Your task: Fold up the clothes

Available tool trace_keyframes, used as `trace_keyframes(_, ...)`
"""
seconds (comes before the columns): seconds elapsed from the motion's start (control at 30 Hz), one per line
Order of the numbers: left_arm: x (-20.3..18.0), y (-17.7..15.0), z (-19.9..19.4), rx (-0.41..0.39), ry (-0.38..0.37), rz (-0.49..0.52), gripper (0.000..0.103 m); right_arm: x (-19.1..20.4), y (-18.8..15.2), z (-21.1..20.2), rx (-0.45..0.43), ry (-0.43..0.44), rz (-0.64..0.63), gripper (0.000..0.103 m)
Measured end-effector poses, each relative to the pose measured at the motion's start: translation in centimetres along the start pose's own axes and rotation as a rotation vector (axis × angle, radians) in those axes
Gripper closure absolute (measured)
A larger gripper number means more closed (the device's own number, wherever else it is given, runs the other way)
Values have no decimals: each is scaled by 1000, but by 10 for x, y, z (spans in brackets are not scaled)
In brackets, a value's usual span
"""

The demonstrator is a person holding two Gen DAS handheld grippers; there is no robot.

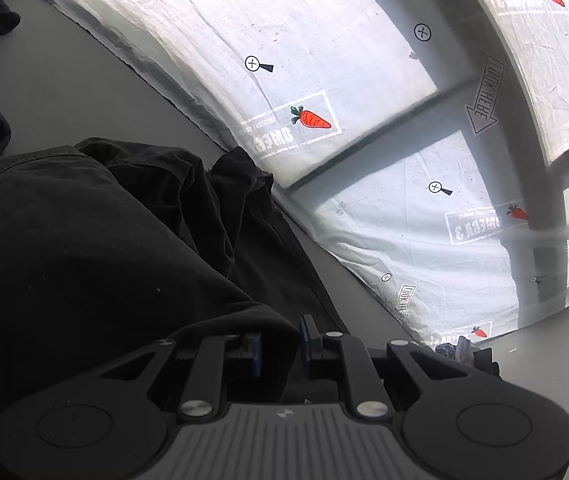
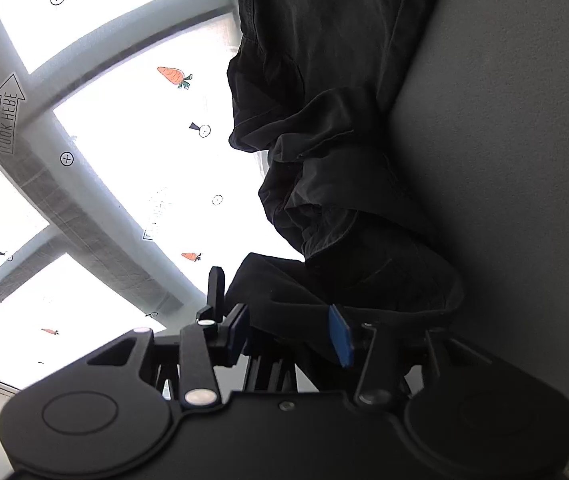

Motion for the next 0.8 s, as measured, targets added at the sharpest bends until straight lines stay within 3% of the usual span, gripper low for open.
trace_keyframes(0.57, 14, 0, 9, 42, -4, -73, 85, 29, -9, 33, -12, -173, -337, 51)
trace_keyframes(0.67, 16, -1, 8, 42, 6, -74, 84, 29, -5, 37, -26, -186, -353, 67)
trace_keyframes(0.73, 15, 0, 4, 39, 2, -69, 84, 36, -4, 41, -46, -196, -418, 86)
trace_keyframes(0.8, 9, 2, -5, 25, -15, -32, 79, 43, -1, 44, -70, -215, -470, 90)
Point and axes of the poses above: each gripper's, at about its wrist camera, not at the fingertips, and z roughly the way its jaws point, x to its left, y to its top, the point moved 8 cm from there along z, roughly the way its jaws point, and after that the axes turned 3 degrees about -x, right-handed, at the moved point
